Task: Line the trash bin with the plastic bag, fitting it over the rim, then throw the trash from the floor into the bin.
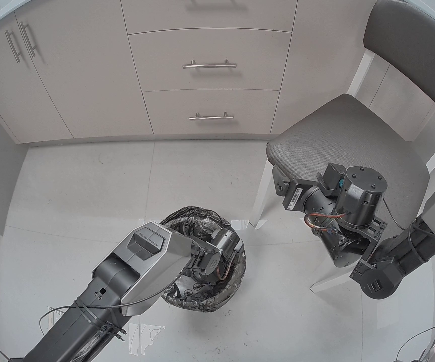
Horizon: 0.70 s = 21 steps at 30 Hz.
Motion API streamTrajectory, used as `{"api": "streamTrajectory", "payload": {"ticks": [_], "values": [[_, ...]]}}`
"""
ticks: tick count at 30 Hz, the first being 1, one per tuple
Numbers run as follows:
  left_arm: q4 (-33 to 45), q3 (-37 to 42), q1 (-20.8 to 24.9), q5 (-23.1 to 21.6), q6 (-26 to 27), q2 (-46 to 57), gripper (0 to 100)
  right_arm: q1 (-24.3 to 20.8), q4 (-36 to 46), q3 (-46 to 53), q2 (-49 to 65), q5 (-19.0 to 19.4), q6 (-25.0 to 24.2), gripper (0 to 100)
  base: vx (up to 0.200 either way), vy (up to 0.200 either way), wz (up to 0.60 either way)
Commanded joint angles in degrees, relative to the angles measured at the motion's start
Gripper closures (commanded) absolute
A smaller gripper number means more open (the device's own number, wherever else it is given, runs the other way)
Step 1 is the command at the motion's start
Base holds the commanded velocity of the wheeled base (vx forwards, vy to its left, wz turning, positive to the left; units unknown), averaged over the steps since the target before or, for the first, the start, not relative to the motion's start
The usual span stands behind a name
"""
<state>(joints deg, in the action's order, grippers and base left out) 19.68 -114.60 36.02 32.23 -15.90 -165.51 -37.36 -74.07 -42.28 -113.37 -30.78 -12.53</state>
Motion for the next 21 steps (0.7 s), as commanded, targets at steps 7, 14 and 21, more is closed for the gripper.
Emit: {"api": "streamTrajectory", "payload": {"ticks": [7,14,21], "values": [[-0.5,0.0,-0.5,0.0,1.1,-1.7,100,0.1,-0.1,-0.1,-0.5,0.0,0.0,0,0.000,0.000,0.00],[-0.5,0.0,-0.3,0.1,1.1,0.9,100,0.1,-0.1,-0.1,-0.8,0.0,0.1,0,0.000,0.000,0.00],[-0.4,0.0,0.1,2.3,1.2,5.4,100,0.1,-0.1,0.0,-0.5,0.0,0.1,0,0.000,0.000,0.00]]}}
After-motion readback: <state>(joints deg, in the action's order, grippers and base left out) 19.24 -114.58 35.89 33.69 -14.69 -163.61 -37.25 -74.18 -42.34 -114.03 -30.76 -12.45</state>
